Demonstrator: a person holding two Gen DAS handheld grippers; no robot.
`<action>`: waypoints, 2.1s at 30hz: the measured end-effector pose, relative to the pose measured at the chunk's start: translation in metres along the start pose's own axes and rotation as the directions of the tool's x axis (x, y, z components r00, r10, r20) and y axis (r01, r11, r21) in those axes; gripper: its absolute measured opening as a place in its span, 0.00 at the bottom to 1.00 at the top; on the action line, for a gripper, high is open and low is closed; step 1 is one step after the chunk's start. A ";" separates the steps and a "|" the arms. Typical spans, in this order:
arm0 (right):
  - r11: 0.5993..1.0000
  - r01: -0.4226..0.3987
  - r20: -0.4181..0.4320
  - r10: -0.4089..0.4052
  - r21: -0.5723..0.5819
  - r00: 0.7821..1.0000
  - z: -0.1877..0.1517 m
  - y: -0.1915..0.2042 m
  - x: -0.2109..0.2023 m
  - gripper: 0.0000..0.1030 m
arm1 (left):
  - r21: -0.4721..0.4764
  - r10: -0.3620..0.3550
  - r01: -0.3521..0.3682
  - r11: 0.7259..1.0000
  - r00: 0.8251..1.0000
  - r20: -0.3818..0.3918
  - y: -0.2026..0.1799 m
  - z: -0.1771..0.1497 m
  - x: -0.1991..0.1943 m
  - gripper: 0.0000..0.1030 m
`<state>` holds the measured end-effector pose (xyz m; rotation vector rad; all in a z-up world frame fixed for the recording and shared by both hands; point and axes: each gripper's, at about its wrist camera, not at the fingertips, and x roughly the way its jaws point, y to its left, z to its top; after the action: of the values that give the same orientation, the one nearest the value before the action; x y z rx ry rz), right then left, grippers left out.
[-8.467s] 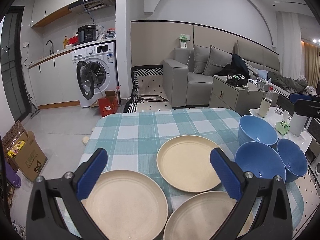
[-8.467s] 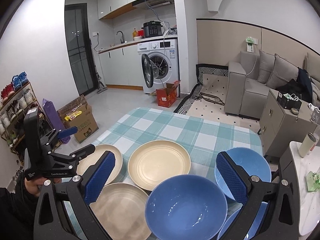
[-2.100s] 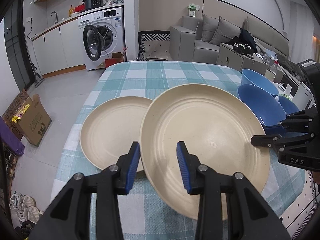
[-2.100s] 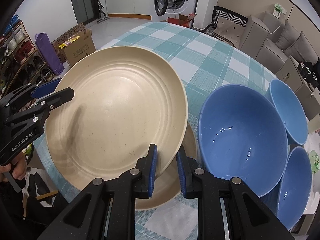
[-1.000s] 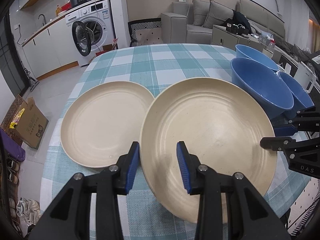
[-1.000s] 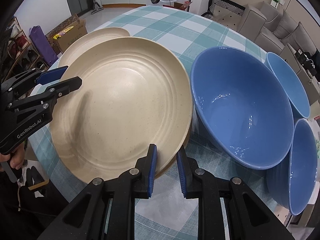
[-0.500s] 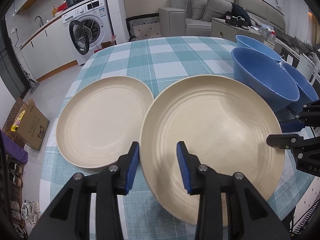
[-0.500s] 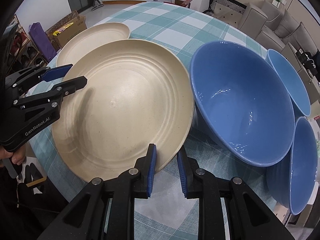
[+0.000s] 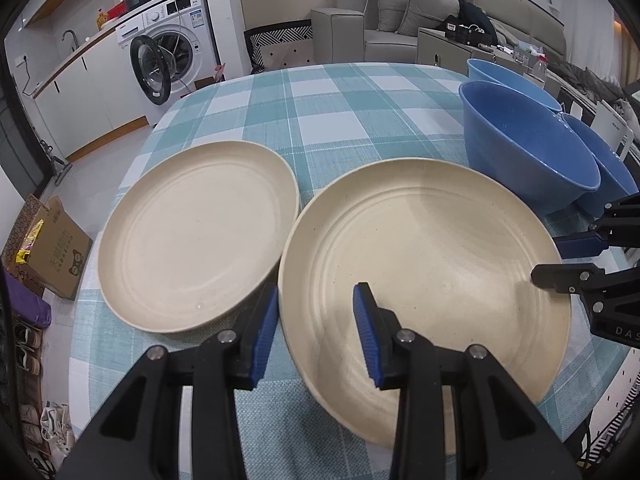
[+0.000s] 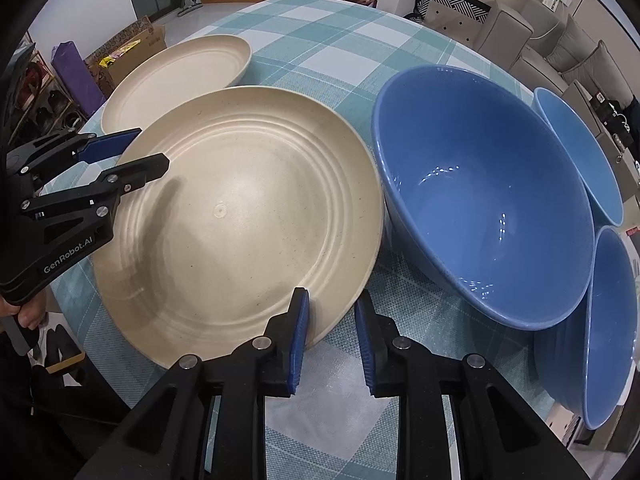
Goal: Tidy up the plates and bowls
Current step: 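Lower the held cream plate onto the other cream plate with the right gripper, then open the right gripper and withdraw it from the stacked plates, then move the right tool to the remaining cream plate and lower it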
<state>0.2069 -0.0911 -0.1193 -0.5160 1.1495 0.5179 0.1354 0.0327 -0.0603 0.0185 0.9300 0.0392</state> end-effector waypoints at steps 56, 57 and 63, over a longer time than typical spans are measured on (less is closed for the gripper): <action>0.975 -0.211 0.378 0.171 0.066 0.910 0.060 0.005 -0.079 0.98 | -0.327 0.080 -0.003 0.945 0.972 0.221 0.144 -0.006 -0.082 1.00; 0.976 -0.209 0.378 0.171 0.060 0.910 0.064 0.007 -0.078 0.99 | -0.333 0.084 -0.007 0.943 0.972 0.218 0.146 -0.005 -0.079 1.00; 0.976 -0.210 0.381 0.174 0.056 0.908 0.089 0.015 -0.069 0.99 | -0.348 0.100 -0.028 0.937 0.977 0.191 0.152 -0.001 -0.062 1.00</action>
<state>0.2385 -0.0327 -0.0275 -0.2056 0.8552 0.6955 0.0935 0.1823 -0.0065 -0.2683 0.7046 0.2568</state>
